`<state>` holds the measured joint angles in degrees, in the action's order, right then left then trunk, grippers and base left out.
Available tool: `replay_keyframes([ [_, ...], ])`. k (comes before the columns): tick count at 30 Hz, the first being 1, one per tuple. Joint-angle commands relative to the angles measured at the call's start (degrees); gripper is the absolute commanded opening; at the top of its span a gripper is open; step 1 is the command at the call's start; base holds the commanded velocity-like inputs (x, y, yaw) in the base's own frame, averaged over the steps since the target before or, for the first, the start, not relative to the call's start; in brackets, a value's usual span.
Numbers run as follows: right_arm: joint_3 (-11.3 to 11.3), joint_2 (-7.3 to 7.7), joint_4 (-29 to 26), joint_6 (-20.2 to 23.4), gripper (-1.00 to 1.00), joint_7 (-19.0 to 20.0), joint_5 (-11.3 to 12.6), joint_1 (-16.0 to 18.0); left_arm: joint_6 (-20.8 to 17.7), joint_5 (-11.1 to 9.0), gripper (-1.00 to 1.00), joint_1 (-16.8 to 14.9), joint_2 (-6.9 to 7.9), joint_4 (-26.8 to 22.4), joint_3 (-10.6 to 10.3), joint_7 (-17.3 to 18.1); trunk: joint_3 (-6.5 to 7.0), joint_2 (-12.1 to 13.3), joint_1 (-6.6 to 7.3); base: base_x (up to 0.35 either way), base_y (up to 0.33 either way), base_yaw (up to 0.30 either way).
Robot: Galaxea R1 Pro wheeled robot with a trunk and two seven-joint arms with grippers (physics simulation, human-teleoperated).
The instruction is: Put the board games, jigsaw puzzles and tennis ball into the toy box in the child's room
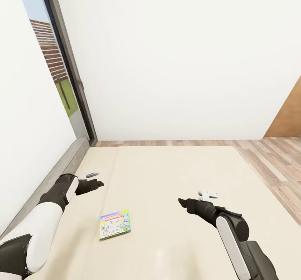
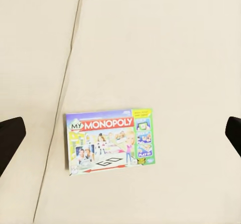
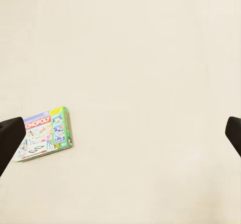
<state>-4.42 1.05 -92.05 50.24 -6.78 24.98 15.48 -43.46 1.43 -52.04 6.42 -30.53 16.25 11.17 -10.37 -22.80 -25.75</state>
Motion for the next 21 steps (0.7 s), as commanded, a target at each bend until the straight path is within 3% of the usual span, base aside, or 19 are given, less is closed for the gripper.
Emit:
replay_keyframes([
  [1,-0.1,0.07,-0.1,0.1,1.00,-0.6,0.6,0.1,-0.3,0.2,1.00,-0.1,-0.05,-0.1,0.3,0.3,-0.12,-0.1,-0.04,0.000,0.009,0.000],
  [18,0.3,0.11,-0.1,1.2,1.00,-0.5,0.7,0.3,-0.8,0.1,1.00,-0.1,-0.07,0.1,0.7,0.2,-0.76,-0.1,-0.04,0.000,0.002,0.000],
  [21,0.4,0.28,-0.1,3.1,1.00,0.1,1.7,0.7,-0.8,0.2,1.00,-0.1,-0.11,0.1,0.7,0.2,-1.03,-0.1,-0.04,0.000,0.000,0.000],
])
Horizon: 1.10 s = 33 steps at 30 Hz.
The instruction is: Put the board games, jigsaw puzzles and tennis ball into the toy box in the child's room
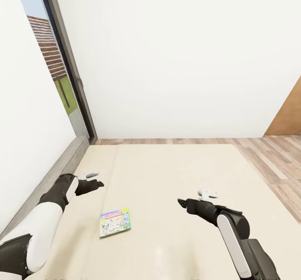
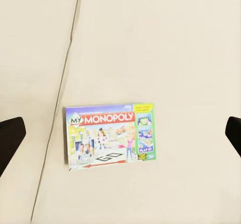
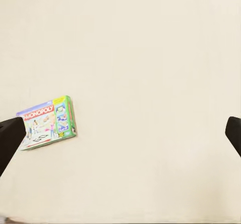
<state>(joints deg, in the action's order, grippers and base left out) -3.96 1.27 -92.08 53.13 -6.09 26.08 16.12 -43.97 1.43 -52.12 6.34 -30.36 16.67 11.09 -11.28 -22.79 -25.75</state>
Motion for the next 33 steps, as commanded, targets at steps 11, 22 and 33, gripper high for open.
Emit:
replay_keyframes([
  [11,5.4,2.05,-0.1,5.9,1.00,25.1,12.5,1.6,-0.3,0.2,1.00,0.0,-0.06,0.0,0.2,0.2,-1.15,-0.1,-0.03,0.000,0.000,0.000],
  [22,17.4,6.41,-0.1,5.5,1.00,56.3,14.2,1.2,-0.4,0.1,1.00,-0.4,-0.11,-0.3,0.2,0.3,-2.19,-0.1,-0.03,0.000,0.000,0.000],
  [33,18.4,6.71,0.0,5.1,1.00,59.1,14.2,1.3,-8.0,-0.2,1.00,-9.6,0.27,0.1,0.3,0.3,-3.23,-0.1,-0.03,0.000,0.000,0.000],
])
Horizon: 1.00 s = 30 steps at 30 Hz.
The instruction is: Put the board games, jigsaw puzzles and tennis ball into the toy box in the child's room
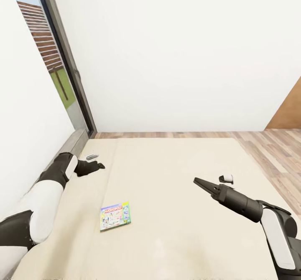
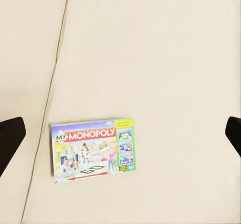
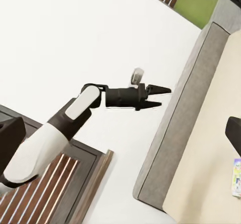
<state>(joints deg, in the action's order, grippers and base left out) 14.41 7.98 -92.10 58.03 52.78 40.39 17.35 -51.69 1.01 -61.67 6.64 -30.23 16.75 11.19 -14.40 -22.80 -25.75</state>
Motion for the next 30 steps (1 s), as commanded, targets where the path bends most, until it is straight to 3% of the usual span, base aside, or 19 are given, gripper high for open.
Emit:
replay_keyframes([
  [1,0.1,0.03,0.0,0.2,1.00,0.3,-0.1,0.1,-0.9,0.2,1.00,-1.1,-0.08,0.0,0.3,0.2,-0.21,-0.1,-0.03,0.000,0.000,0.000],
  [8,0.2,0.16,0.0,0.1,1.00,0.4,-0.1,0.1,-1.9,0.3,1.00,-3.9,-0.39,0.3,0.2,0.2,-0.87,-0.1,-0.03,0.000,0.000,0.000],
  [30,0.3,0.19,0.0,-1.1,1.00,0.5,-0.3,0.1,-1.7,0.5,1.00,-4.3,-0.60,2.7,0.2,0.1,-2.95,-0.1,-0.03,0.000,0.000,0.000],
])
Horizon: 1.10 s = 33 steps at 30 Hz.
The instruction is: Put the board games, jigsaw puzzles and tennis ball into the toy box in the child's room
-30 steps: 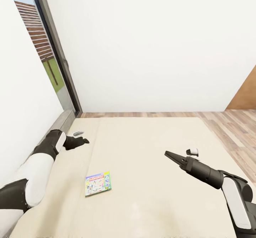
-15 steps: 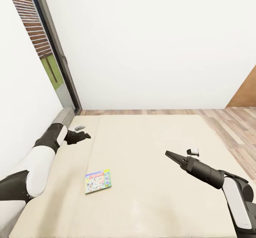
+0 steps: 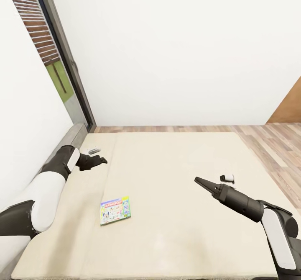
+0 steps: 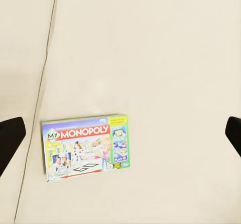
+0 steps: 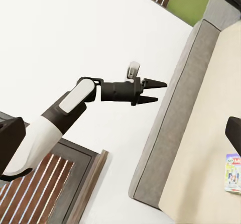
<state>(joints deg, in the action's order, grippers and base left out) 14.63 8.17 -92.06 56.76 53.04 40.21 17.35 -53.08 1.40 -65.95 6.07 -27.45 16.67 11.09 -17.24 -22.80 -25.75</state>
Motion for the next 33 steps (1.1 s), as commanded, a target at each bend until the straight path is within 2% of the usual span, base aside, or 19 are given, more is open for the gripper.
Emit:
replay_keyframes([
  [1,0.0,0.00,0.0,0.2,1.00,0.2,-0.1,0.1,-0.3,0.2,1.00,-0.1,-0.03,0.0,0.3,0.2,-0.20,-0.1,-0.03,0.000,0.000,0.000],
  [22,0.1,0.03,0.1,0.1,1.00,0.1,-0.7,-0.5,-0.6,-0.1,1.00,-0.1,0.47,-0.1,0.3,0.1,-2.19,-0.1,-0.03,0.000,0.000,0.000],
  [33,0.7,1.06,1.6,-1.6,1.00,0.2,-3.8,-1.2,-0.6,-0.3,1.00,-0.1,0.39,-0.1,0.3,0.2,-3.23,-0.1,-0.03,0.000,0.000,0.000],
])
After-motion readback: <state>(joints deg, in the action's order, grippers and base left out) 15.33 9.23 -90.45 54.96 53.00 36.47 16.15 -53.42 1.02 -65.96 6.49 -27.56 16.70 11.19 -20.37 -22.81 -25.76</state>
